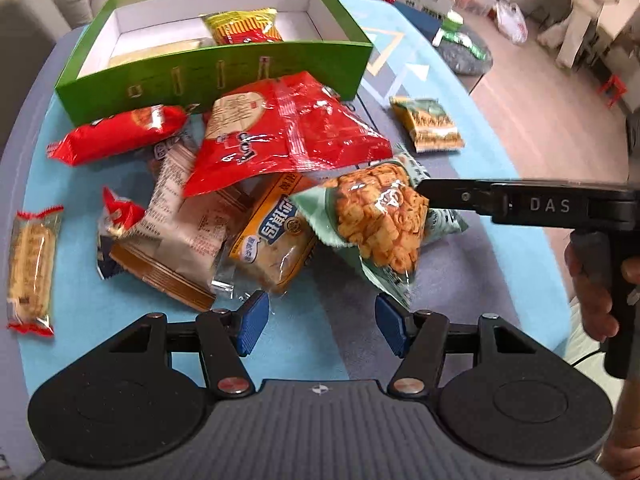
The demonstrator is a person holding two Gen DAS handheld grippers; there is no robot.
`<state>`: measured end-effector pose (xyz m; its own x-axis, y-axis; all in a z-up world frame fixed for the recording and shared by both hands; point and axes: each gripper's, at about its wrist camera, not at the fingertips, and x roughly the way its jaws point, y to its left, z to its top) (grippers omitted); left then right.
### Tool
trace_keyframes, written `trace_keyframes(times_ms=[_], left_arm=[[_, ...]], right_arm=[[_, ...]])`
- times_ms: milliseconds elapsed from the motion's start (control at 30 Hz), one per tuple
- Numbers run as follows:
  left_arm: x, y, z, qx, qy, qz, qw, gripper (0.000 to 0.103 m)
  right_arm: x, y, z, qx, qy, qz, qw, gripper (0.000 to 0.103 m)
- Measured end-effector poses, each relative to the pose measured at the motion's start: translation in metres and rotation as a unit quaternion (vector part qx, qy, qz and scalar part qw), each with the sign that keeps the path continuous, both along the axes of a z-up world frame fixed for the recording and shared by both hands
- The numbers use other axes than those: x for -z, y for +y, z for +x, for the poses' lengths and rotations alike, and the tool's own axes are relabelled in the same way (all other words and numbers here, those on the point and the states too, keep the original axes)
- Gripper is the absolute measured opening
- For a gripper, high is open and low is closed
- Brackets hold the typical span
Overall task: Organize snacks
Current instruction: 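Return the left tool to the pile and grasp the green-and-white snack bag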
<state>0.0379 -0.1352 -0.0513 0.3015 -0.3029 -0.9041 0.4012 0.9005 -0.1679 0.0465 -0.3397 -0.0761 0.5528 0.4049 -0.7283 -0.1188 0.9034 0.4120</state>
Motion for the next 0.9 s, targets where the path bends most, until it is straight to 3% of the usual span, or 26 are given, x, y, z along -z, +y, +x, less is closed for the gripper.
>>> trace_keyframes(times_ms=[167, 333, 567, 900], left_arm=[[0.007, -0.001, 0.000, -0.005, 0.021, 0.017, 0.9996, 0.054], [0.000, 0.021, -0.016, 0.008, 0.013, 0.016, 0.9997, 0.054], [-0.009, 0.065, -0.024, -0.055, 0.008, -0.005, 0.9984, 0.056], [0.008, 0.102, -0.027, -0.121, 0.064, -0.046, 0.9895, 0.056]], right_arm=[[0.007, -0.003, 0.001, -0.021, 0.011, 0.024, 0.999, 0.069], [0.008, 0.000, -0.008, -0.036, 0.017, 0.039, 0.998, 0.069], [0.012, 0.031, -0.027, -0.043, 0.030, 0.052, 0.997, 0.069], [0.016, 0.069, -0.052, 0.011, 0.040, 0.091, 0.995, 0.069]])
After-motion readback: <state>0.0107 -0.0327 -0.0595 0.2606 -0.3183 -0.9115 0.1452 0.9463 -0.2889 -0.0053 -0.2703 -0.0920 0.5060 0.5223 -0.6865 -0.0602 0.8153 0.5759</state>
